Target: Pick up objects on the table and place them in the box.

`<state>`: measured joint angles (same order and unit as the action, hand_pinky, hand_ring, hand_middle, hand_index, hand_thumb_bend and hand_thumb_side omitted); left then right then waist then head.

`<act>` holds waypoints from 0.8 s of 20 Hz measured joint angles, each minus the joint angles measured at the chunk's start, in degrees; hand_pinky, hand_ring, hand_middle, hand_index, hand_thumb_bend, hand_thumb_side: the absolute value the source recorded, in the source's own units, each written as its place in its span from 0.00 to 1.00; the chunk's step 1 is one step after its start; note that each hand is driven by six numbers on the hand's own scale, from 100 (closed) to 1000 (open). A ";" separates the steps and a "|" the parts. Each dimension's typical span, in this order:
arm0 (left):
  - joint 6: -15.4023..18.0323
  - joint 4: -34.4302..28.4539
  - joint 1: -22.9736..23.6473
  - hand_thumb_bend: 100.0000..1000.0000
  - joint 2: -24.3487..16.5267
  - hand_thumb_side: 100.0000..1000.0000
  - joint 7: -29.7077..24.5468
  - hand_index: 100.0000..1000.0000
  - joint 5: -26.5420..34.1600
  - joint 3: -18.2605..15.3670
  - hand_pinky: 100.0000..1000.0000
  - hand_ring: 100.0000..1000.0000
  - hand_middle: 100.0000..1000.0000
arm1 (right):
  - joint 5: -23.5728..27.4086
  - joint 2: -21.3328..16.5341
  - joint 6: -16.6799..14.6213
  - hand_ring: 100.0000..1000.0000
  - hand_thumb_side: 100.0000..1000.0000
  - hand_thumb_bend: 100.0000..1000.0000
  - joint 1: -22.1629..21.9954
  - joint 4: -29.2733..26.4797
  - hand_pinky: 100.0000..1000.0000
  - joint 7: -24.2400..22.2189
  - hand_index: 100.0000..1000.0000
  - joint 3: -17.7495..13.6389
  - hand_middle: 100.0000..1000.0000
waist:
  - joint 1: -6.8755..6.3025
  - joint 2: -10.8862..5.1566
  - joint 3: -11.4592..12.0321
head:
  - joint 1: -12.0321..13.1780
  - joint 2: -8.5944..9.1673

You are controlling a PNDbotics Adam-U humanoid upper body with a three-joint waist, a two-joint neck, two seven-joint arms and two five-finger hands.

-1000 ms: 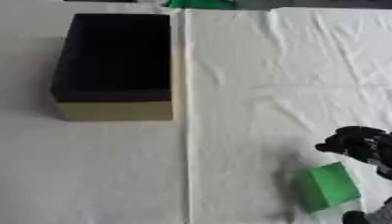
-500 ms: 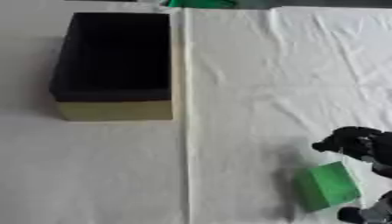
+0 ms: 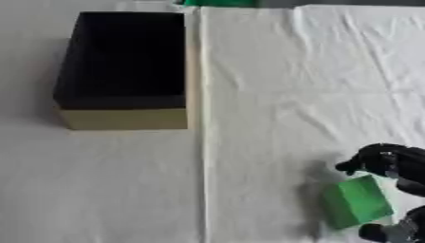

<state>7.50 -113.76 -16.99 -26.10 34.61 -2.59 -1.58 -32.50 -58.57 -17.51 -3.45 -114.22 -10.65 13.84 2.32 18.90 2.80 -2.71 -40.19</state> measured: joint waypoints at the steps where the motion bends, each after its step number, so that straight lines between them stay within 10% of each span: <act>1: 0.01 0.00 -0.01 0.40 0.01 0.99 -0.05 0.75 0.00 0.00 0.58 0.67 0.69 | 0.10 0.16 0.09 0.75 0.93 0.52 0.00 0.00 0.84 -0.21 0.88 0.01 0.60 | 0.00 0.02 0.00 | 0.00 -0.01; 16: -0.14 0.00 -0.15 0.39 0.08 0.99 -0.41 0.75 0.01 0.02 0.58 0.67 0.69 | 2.92 0.40 3.73 0.69 0.75 0.39 1.50 0.00 0.80 -1.49 0.80 -0.03 0.54 | -0.10 0.07 0.34 | 0.01 -0.53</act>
<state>7.36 -113.76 -17.15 -26.02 34.20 -2.58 -1.56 -29.58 -58.16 -13.78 -1.96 -114.22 -12.14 13.80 2.22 18.97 3.13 -2.70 -40.72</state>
